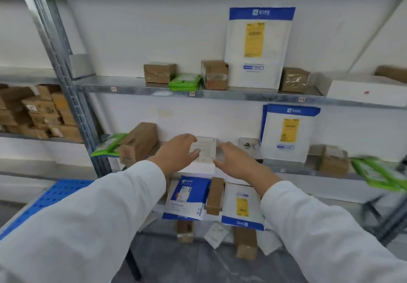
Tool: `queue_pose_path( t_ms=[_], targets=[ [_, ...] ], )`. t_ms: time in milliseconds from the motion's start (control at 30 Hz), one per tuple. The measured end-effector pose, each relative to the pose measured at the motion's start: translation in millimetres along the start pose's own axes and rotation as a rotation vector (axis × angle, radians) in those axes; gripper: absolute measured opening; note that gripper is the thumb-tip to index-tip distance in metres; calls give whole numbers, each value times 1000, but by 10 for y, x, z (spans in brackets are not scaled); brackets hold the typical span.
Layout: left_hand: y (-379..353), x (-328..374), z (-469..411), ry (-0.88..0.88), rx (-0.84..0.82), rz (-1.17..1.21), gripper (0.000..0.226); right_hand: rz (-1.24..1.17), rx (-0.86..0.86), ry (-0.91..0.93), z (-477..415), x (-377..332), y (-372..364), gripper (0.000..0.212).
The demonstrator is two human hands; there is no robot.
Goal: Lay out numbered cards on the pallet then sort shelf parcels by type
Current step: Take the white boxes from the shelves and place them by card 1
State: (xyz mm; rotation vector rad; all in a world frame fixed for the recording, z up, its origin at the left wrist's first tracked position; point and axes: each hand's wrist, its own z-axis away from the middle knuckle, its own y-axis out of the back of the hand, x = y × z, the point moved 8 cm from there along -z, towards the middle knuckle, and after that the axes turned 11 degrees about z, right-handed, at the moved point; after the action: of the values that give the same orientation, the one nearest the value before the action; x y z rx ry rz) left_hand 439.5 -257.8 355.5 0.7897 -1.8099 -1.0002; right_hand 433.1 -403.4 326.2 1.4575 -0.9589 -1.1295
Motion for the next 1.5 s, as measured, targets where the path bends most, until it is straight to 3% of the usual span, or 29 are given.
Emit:
queue_pose_path(
  t_ms=[567, 800, 1067, 1300, 1500],
  targets=[
    [-398, -824, -1364, -70, -121, 66, 48, 23, -88, -119, -1478, 198, -271, 57],
    [-474, -893, -2169, -207, -179, 55, 48, 41, -38, -243, -1993, 451, -138, 60],
    [-723, -226, -2710, -425, -247, 91, 48, 70, 8, -467, -1846, 1235, 253, 60],
    [-886, 949, -2867, -612, -287, 127, 48, 106, 133, -655, -1253, 1903, 845, 57],
    [-935, 1874, -3023, -703, -345, 256, 30, 85, 246, -715, -621, 2426, 1358, 52]
  ],
)
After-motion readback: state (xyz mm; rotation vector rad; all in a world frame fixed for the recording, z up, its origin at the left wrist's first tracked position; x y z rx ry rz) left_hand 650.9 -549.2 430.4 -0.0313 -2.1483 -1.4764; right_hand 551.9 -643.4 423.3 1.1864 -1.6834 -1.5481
